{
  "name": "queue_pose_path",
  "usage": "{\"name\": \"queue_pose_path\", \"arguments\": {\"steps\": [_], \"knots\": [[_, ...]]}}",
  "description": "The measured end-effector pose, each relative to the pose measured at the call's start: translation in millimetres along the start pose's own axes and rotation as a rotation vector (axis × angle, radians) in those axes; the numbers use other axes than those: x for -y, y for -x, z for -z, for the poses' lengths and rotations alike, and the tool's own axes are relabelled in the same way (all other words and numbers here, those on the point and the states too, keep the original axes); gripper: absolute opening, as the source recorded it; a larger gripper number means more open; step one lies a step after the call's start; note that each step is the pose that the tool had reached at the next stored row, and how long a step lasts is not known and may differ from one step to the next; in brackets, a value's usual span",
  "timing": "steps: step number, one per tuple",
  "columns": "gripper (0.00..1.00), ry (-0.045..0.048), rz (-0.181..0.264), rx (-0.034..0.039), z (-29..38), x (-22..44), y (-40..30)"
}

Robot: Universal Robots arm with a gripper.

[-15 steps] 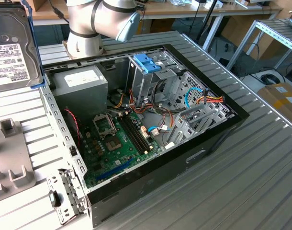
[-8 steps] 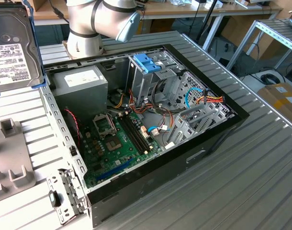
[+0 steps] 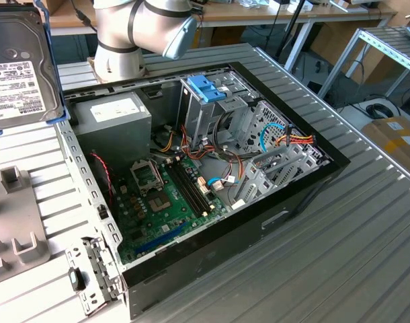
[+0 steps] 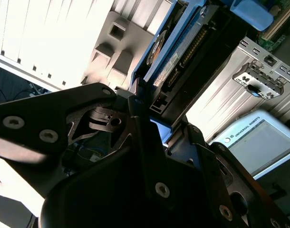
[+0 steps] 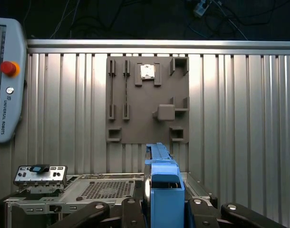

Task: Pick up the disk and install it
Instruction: 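Pick up the disk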

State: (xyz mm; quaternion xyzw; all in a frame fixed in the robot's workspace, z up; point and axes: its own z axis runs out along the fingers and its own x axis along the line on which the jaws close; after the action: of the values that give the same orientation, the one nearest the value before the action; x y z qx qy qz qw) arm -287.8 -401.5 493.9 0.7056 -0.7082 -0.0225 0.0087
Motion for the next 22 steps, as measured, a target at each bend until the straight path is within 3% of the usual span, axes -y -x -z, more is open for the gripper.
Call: {"name": "queue_pose_path", "arguments": {"steps": [22], "knots": [[0.37,0.0001,0.0,-0.0009,-0.1,7.2,0.0]]}}
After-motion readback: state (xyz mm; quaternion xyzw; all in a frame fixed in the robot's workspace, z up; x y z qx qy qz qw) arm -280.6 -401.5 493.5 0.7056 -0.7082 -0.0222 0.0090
